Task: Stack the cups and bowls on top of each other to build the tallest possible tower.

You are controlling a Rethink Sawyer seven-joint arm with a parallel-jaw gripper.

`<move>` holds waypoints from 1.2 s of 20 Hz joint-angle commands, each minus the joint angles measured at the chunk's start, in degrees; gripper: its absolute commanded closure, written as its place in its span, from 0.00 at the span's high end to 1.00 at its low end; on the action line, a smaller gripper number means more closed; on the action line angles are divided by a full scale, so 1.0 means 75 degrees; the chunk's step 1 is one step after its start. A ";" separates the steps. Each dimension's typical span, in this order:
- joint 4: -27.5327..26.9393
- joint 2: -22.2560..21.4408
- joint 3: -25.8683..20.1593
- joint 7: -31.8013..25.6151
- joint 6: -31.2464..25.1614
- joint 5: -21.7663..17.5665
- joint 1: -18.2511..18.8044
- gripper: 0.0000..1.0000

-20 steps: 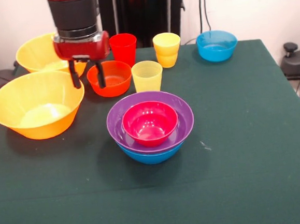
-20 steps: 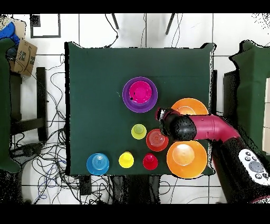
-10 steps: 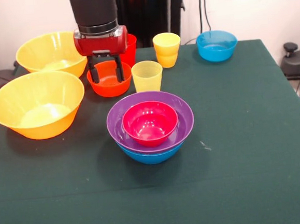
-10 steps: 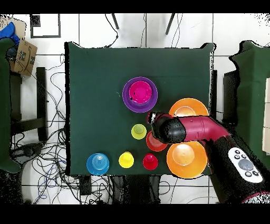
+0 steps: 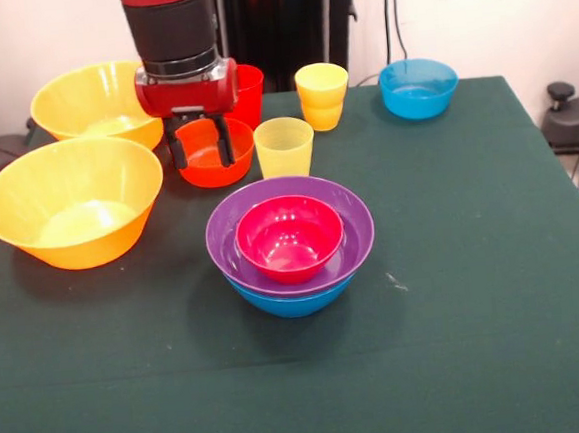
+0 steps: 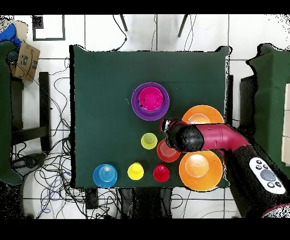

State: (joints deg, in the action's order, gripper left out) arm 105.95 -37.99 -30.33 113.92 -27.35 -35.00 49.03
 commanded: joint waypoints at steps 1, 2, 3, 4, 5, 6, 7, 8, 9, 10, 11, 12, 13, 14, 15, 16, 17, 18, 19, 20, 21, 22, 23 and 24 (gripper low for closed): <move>-0.0821 0.0253 -0.0604 -0.1935 -0.1185 -0.0212 0.0043 1.00; -0.0837 0.0208 -0.0620 -0.1923 -0.1268 -0.0203 0.0028 1.00; -0.0890 0.0221 -0.0633 -0.1931 -0.1305 -0.0217 0.0025 1.00; -0.0884 0.0249 -0.0646 -0.1902 -0.1272 -0.0256 0.0032 1.00; -0.0935 0.0317 -0.0654 -0.1895 -0.1250 -0.0299 0.0033 1.00; -0.0953 0.0350 -0.0663 -0.1881 -0.1234 -0.0334 0.0037 1.00; -0.0970 0.0383 -0.0671 -0.1866 -0.1218 -0.0368 0.0040 1.00; -0.0933 0.0358 -0.0689 -0.1849 -0.1200 -0.0387 0.0061 1.00; -0.0962 0.0392 -0.0699 -0.1833 -0.1211 -0.0406 0.0062 1.00; -0.0957 0.0396 -0.0710 -0.1819 -0.1207 -0.0417 0.0066 1.00; -0.0952 0.0400 -0.0721 -0.1805 -0.1202 -0.0428 0.0070 1.00; -0.0899 0.0358 -0.0742 -0.1794 -0.1200 -0.0427 0.0096 1.00; -0.0922 0.0370 -0.0751 -0.1803 -0.1214 -0.0428 0.0099 1.00; -0.0904 0.0364 -0.0751 -0.1793 -0.1200 -0.0445 0.0109 1.00; -0.0942 0.0392 -0.0752 -0.1802 -0.1206 -0.0456 0.0108 1.00; -0.0903 0.0348 -0.0754 -0.1796 -0.1186 -0.0471 0.0127 1.00; -0.0940 0.0368 -0.0748 -0.1801 -0.1199 -0.0485 0.0123 1.00; -0.0806 0.0276 -0.0735 -0.1768 -0.1139 -0.0509 0.0160 1.00; -0.0820 0.0291 -0.0735 -0.1780 -0.1145 -0.0521 0.0168 1.00; -0.0746 0.0238 -0.0761 -0.1794 -0.1148 -0.0501 0.0216 1.00; -0.0671 0.0186 -0.0787 -0.1808 -0.1150 -0.0480 0.0264 1.00; -0.0651 0.0131 -0.0815 -0.1843 -0.1213 -0.0438 0.0300 1.00; -0.0644 0.0091 -0.0848 -0.1878 -0.1300 -0.0388 0.0334 1.00; -0.0698 0.0096 -0.0875 -0.1939 -0.1384 -0.0357 0.0371 1.00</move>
State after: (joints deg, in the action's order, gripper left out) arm 102.05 -37.07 -34.37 113.92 -31.18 -35.18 51.10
